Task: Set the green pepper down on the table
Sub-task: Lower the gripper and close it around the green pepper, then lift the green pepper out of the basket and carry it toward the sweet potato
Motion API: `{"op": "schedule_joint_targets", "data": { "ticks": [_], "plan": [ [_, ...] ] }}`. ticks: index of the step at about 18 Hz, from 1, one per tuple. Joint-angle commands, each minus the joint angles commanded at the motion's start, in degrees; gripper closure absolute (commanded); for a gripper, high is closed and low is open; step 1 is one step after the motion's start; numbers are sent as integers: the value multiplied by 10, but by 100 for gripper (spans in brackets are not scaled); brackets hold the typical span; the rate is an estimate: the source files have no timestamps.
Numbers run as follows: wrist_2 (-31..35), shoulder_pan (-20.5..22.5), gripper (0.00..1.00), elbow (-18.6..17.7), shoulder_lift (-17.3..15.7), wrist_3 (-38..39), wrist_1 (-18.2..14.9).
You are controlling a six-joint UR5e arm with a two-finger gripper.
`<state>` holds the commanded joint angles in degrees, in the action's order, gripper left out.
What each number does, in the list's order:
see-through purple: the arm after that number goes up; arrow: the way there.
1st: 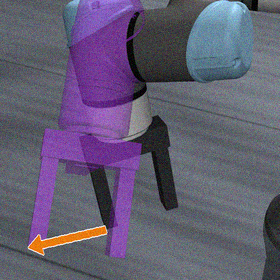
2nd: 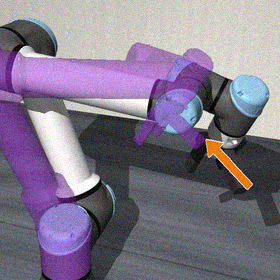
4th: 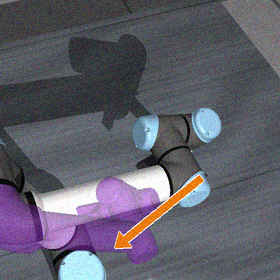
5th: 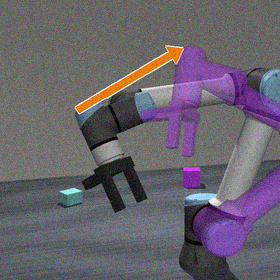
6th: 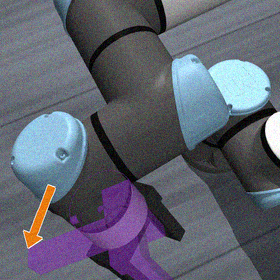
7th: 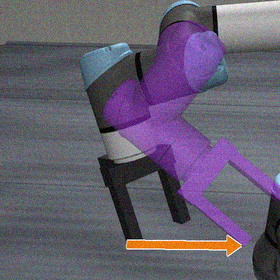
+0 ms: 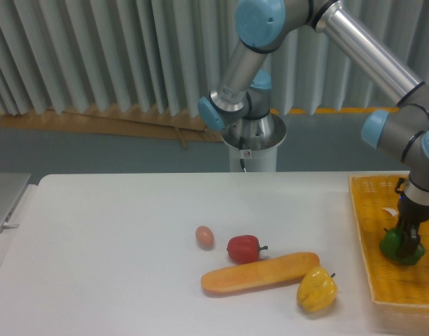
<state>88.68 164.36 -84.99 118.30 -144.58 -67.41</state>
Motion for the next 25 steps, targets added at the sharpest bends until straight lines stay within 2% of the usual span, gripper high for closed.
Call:
{"op": "schedule_joint_targets", "data": {
  "ticks": [7,12,21,25],
  "plan": [
    [2,-1,57,3,-8,25,-3],
    [-1,-7,57,4,-18,63,-18],
    [-4,-41,57,4,-76,181,-96],
    [-40,-41,57,4,-99,203,-134]
  ]
}}
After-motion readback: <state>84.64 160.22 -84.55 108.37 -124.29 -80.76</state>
